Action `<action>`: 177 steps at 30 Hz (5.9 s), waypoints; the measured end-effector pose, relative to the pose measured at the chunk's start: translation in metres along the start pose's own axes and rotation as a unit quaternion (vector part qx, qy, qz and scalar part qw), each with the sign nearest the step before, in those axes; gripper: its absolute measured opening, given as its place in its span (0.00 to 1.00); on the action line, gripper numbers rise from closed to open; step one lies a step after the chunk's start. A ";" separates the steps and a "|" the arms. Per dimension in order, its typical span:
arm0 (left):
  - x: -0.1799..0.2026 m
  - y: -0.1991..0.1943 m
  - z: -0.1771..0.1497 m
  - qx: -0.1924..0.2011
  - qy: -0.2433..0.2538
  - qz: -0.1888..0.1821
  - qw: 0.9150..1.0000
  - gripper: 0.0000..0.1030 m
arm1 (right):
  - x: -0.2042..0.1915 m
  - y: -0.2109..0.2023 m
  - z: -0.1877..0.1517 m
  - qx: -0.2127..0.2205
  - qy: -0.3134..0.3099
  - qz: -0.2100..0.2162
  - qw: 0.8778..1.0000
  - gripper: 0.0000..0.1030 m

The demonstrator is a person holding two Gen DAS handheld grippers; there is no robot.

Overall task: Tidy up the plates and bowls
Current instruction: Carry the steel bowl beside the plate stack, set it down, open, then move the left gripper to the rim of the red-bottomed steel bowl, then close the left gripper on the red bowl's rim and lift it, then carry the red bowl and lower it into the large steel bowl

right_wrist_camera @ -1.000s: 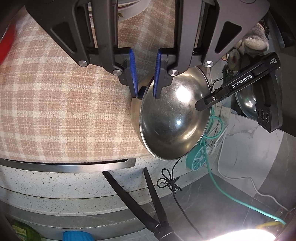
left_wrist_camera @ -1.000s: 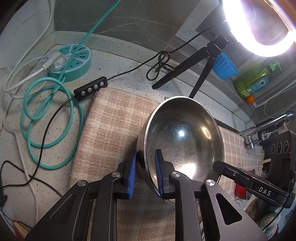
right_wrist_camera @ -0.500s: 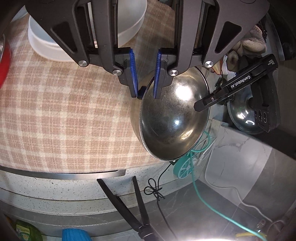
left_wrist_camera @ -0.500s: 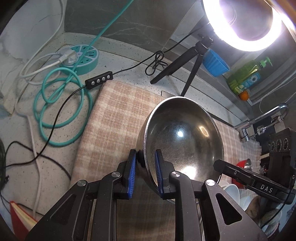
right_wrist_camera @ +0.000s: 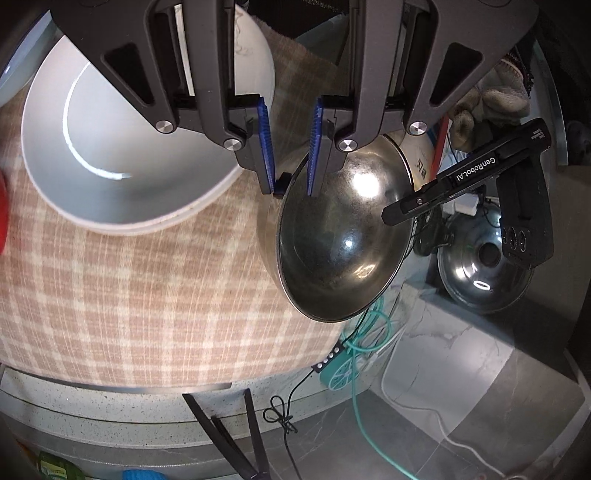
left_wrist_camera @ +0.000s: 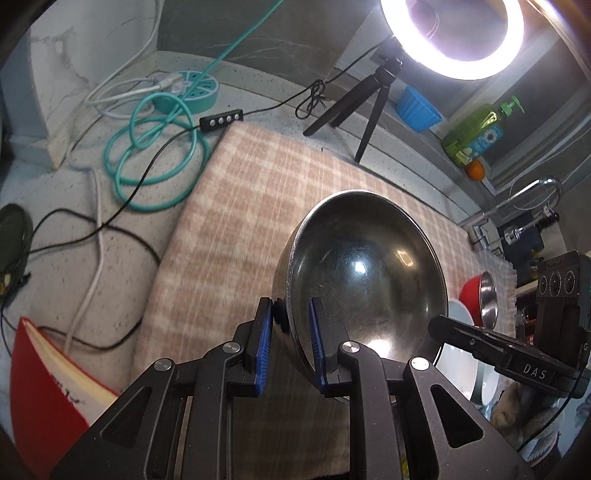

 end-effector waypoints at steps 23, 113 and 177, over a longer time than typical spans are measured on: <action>-0.019 -0.015 -0.062 -0.007 -0.043 -0.007 0.999 0.17 | -0.008 0.006 -0.062 -0.032 0.000 0.020 0.999 0.19; 0.273 0.108 -0.039 -0.041 0.177 -0.064 0.981 0.48 | 0.260 -0.191 -0.018 0.117 0.057 -0.164 0.978 0.68; 0.208 0.008 -0.037 -0.012 0.132 -0.108 0.985 0.11 | 0.101 -0.164 -0.022 0.111 0.021 -0.066 0.991 0.16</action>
Point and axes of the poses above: each gripper's, at about its wrist camera, not at the fingertips, and y roughly the way its jaws point, x to its right, z to its top, the point moved 6 cm from there along y, roughly the way its jaws point, and after that the axes turned 1 degree about -z, right-handed, at the moved point
